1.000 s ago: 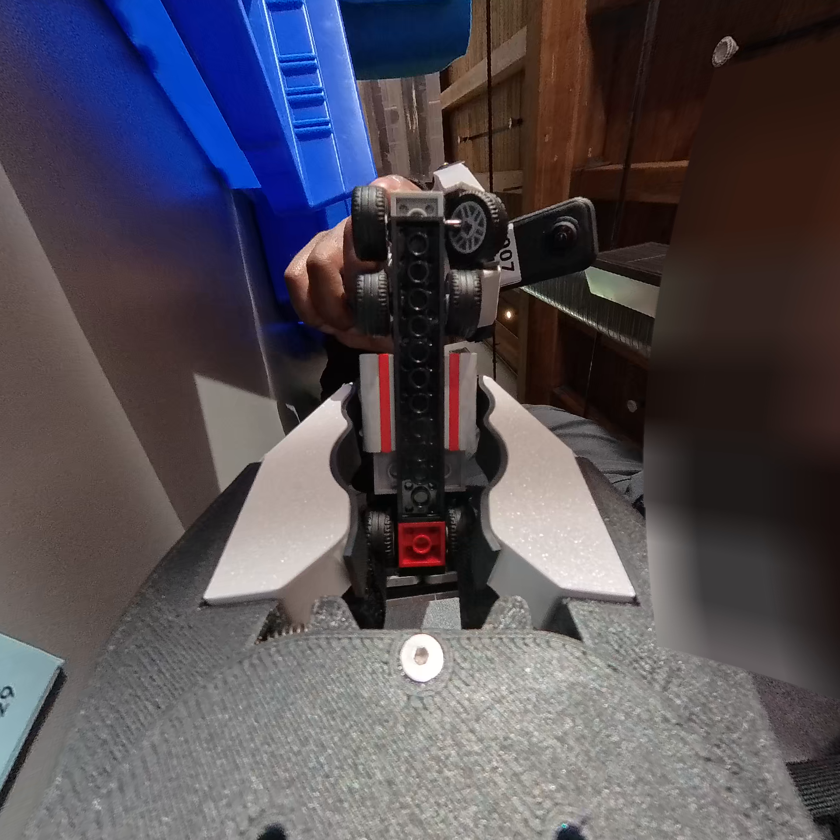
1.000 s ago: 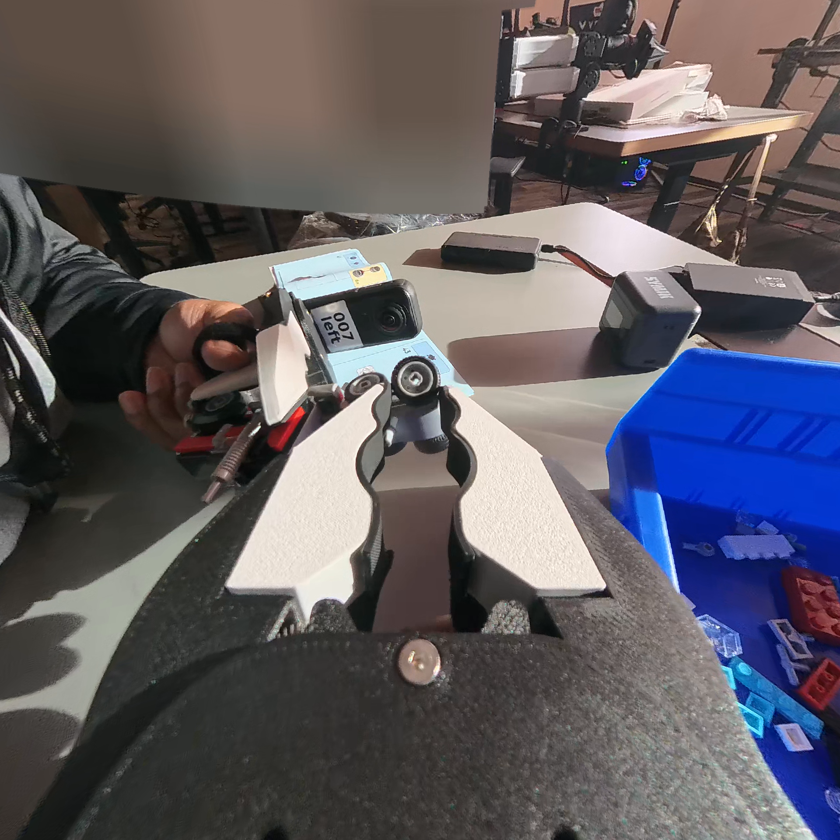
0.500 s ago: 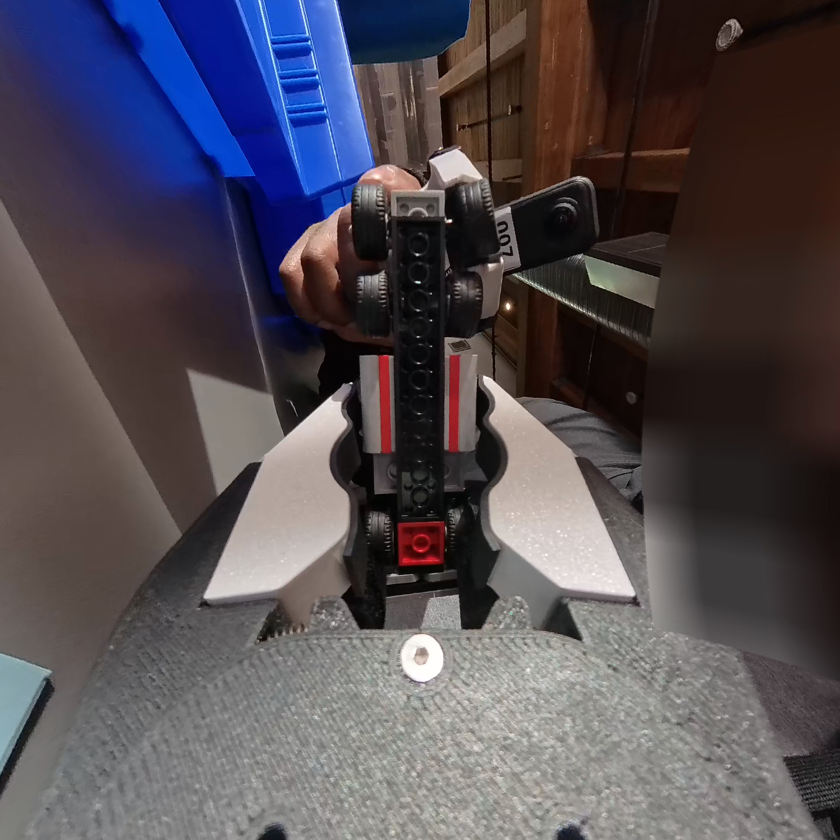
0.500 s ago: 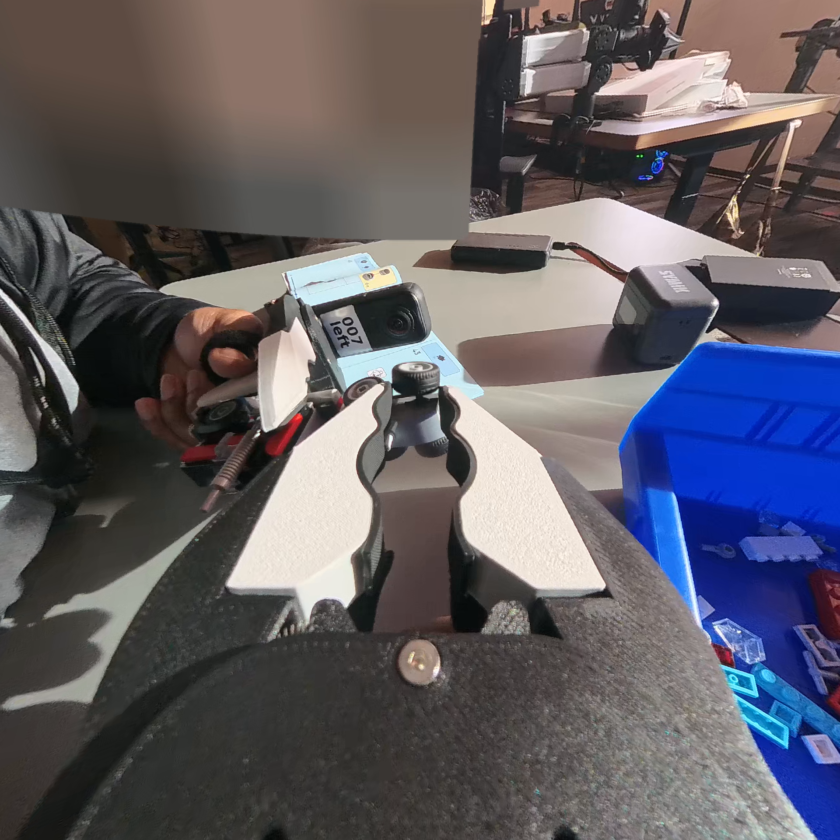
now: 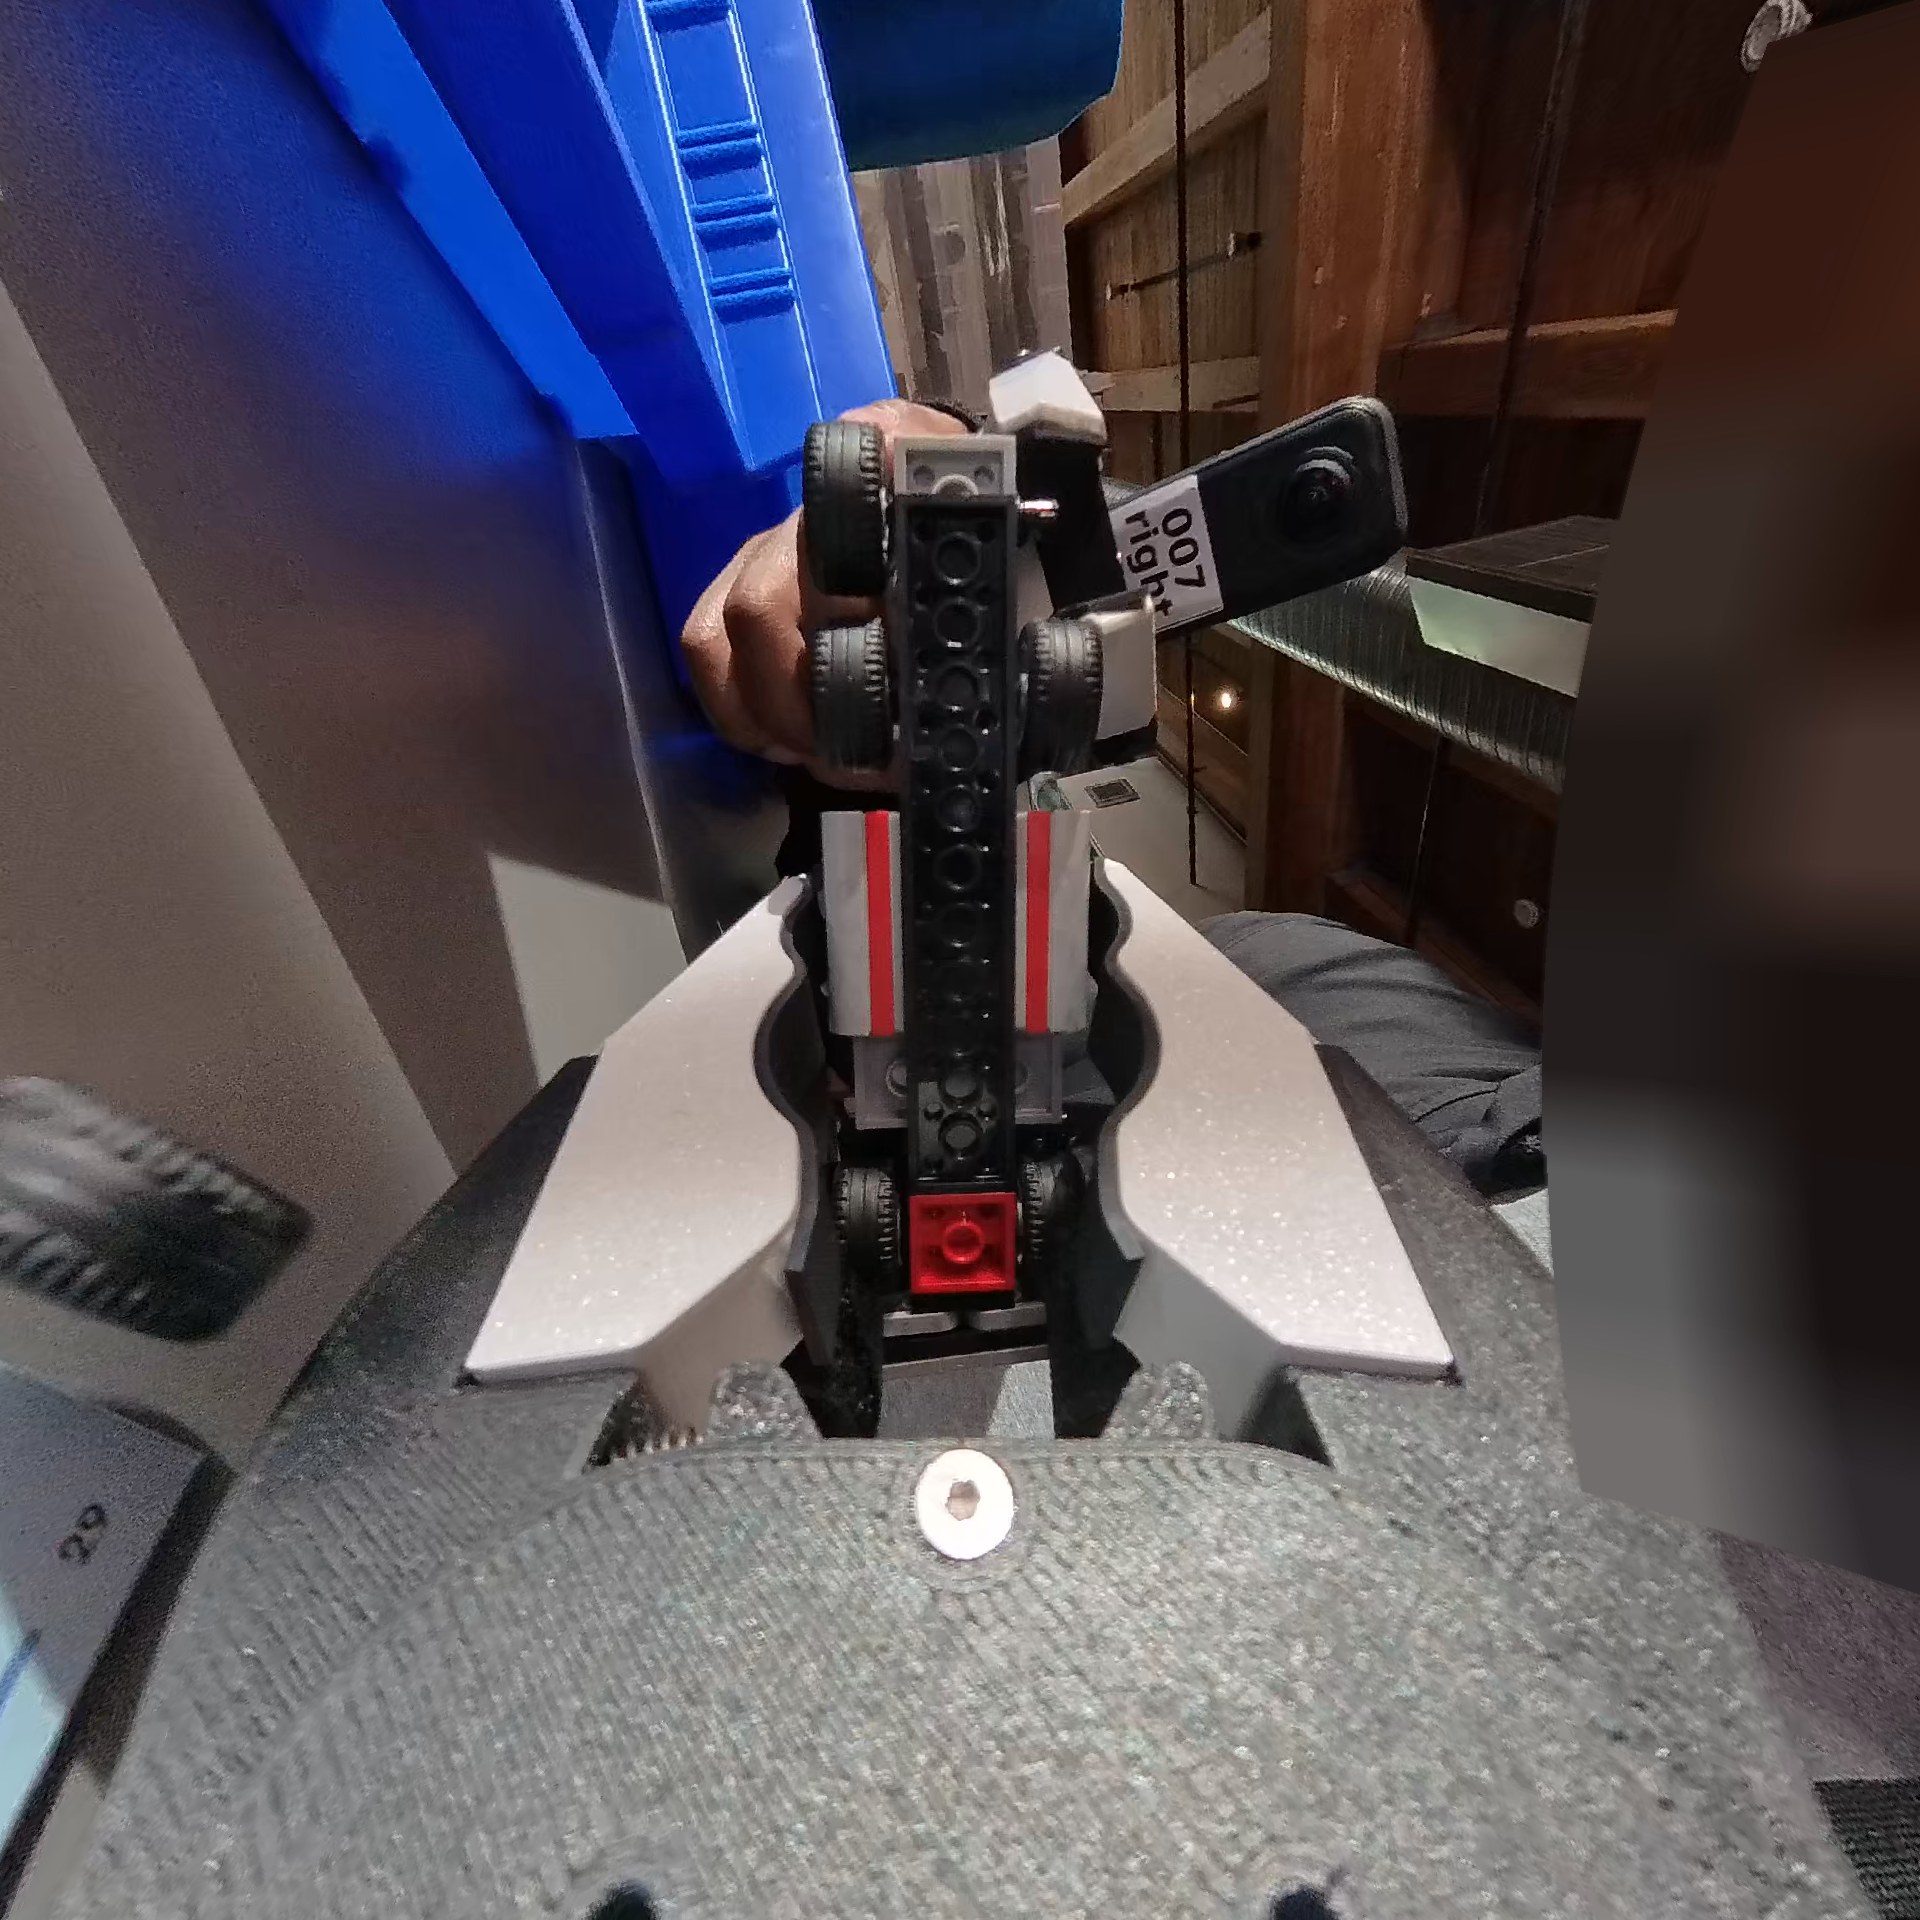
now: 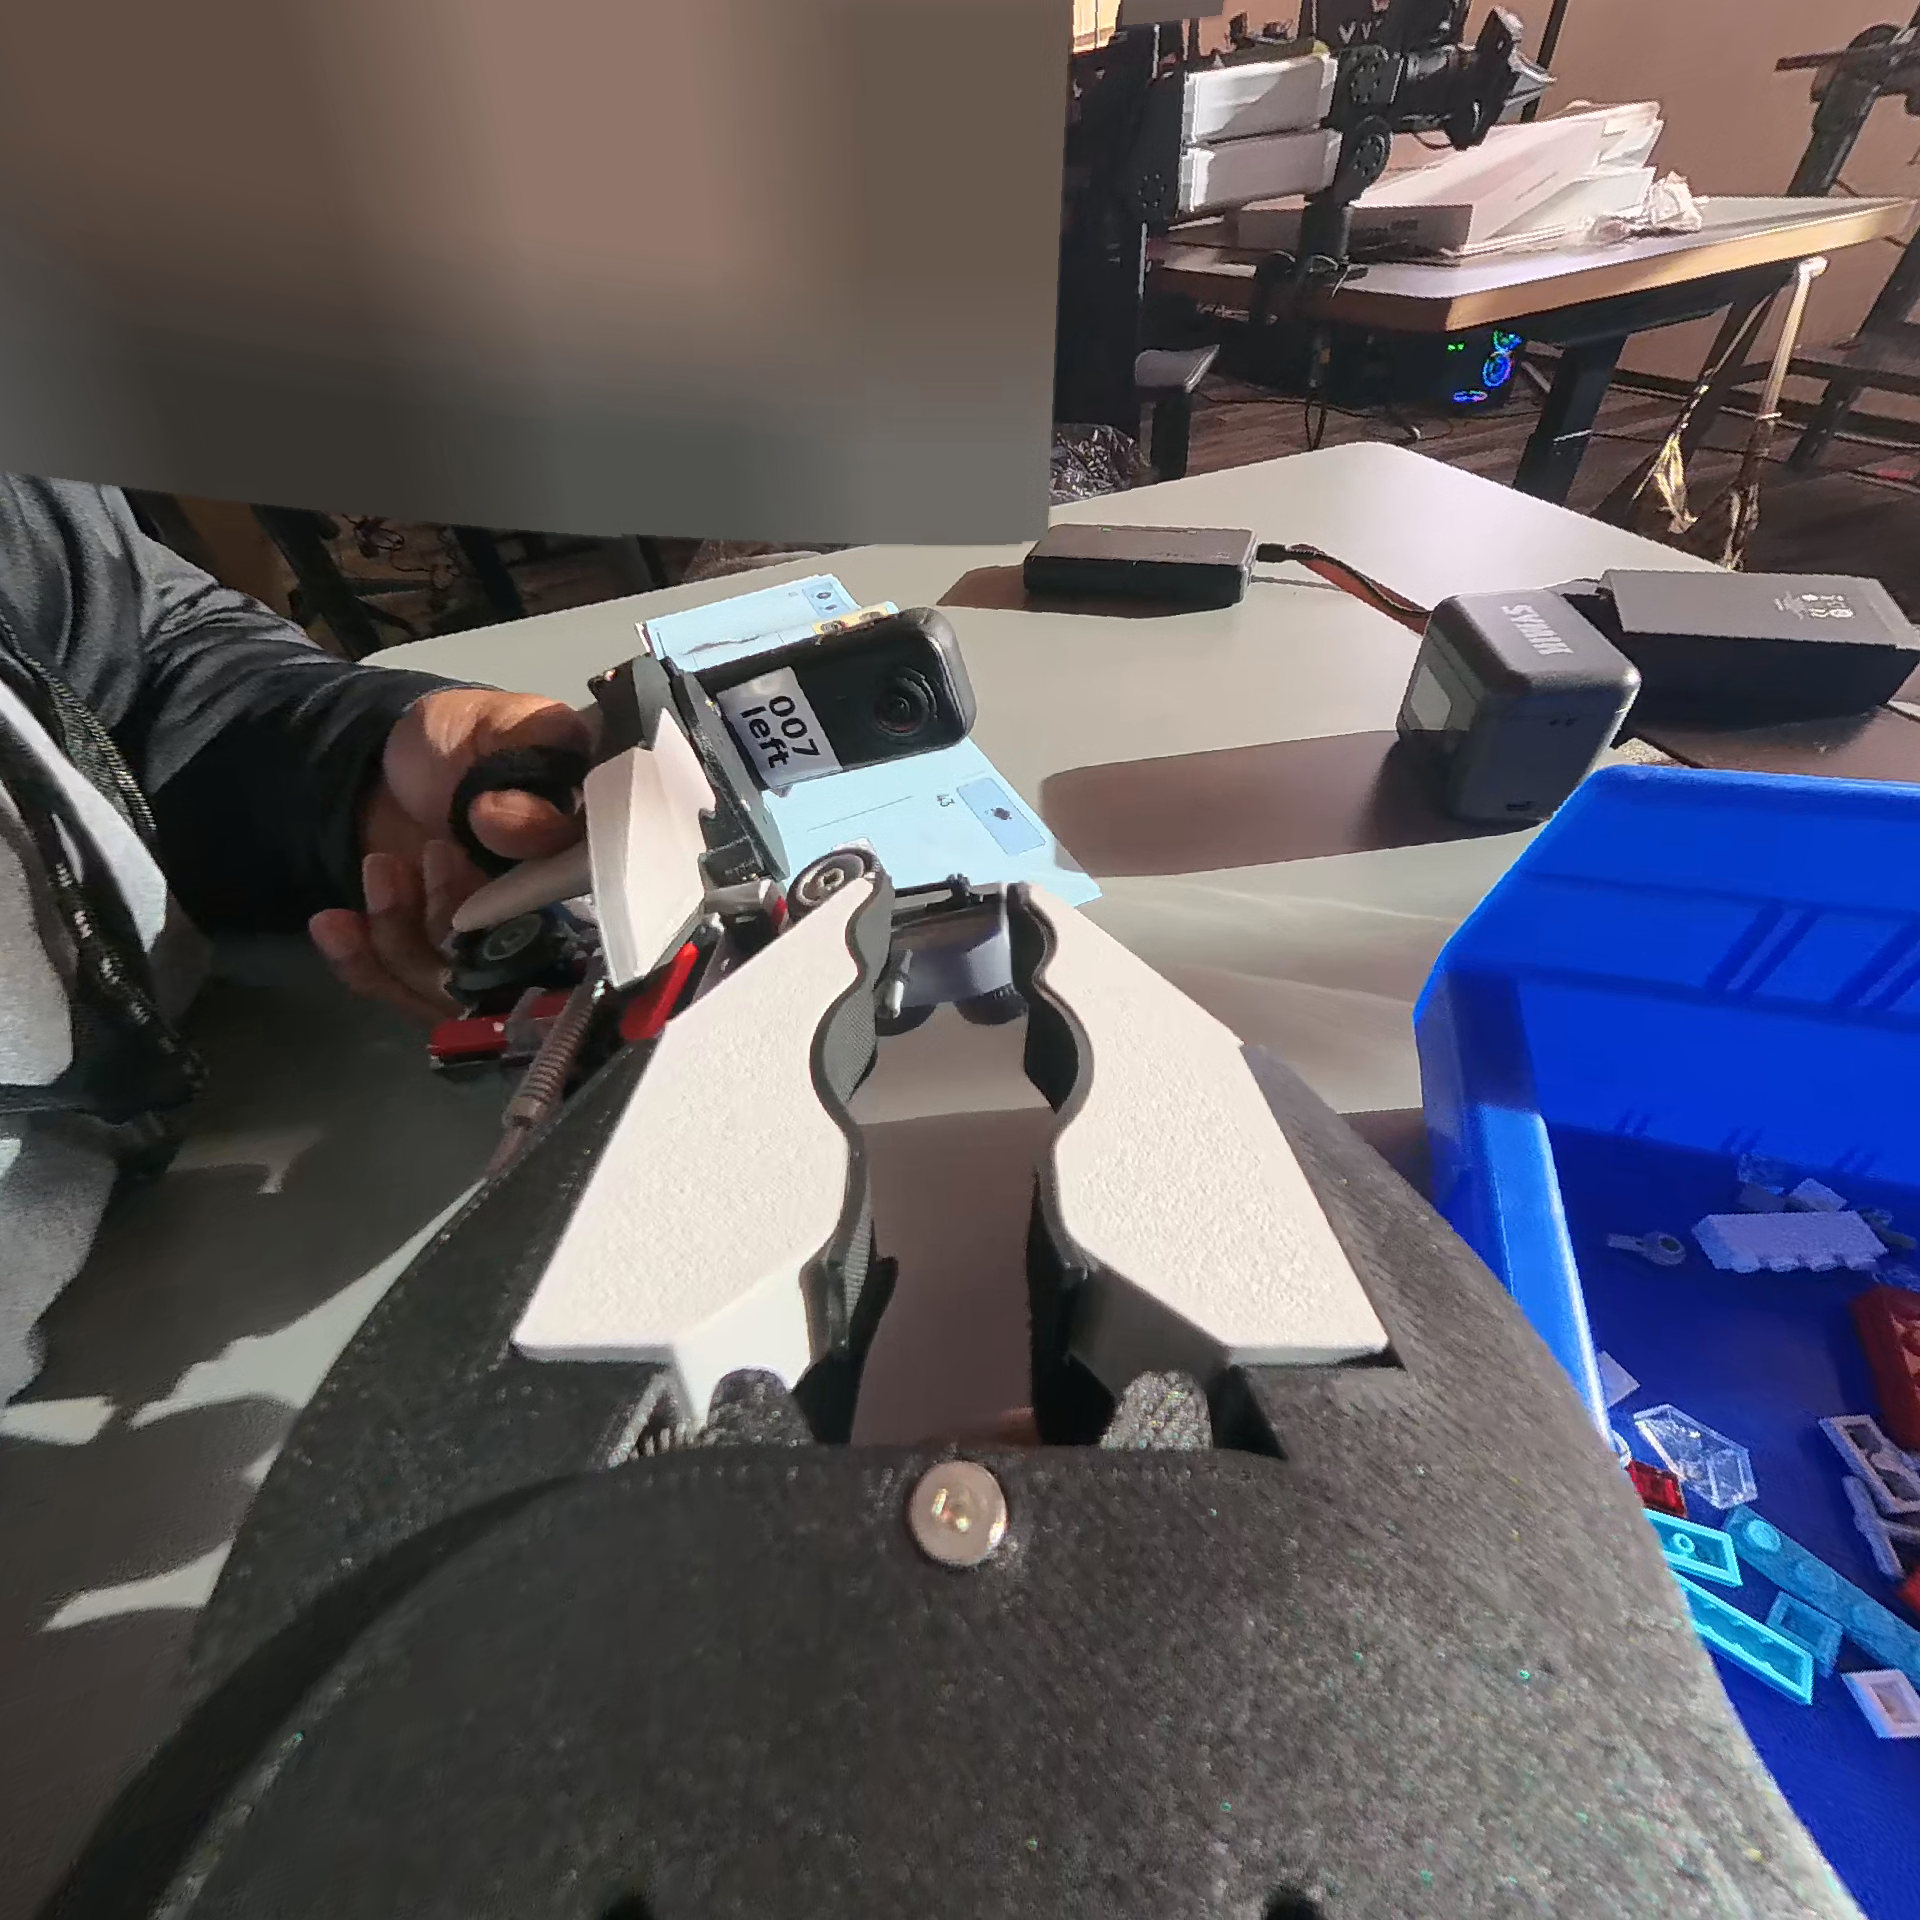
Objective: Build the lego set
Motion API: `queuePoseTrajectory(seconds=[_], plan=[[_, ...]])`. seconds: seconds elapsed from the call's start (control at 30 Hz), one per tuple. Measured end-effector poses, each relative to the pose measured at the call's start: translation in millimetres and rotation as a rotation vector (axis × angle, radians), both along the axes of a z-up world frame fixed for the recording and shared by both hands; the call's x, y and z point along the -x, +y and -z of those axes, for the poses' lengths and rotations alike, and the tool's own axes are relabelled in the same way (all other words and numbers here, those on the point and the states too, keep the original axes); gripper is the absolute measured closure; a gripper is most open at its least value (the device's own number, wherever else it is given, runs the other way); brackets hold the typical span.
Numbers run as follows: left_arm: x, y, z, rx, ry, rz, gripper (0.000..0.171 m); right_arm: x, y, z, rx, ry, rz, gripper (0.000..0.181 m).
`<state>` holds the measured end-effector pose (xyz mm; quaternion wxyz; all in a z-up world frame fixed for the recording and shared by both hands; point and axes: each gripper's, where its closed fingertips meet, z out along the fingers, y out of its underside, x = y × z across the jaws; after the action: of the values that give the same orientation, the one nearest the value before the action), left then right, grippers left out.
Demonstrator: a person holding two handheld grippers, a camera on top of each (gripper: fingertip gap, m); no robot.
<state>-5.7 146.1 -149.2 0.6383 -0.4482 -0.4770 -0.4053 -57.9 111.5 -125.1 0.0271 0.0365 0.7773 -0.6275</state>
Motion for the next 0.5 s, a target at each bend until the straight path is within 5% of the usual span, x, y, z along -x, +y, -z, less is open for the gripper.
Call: queuePoseTrajectory(seconds=[0.33, 0.5], plan=[[4.5, -26.7, -0.1, 0.049, 0.024, -0.047, 0.121, -5.5, -9.1, 11.7, -0.048, -0.006, -0.005, 0.149], [8.7, -63.8, 8.6, 0.106, -0.003, -0.133, 0.121, -12.5, -19.4, 36.3, -0.161, -0.009, -0.024, 0.149]])
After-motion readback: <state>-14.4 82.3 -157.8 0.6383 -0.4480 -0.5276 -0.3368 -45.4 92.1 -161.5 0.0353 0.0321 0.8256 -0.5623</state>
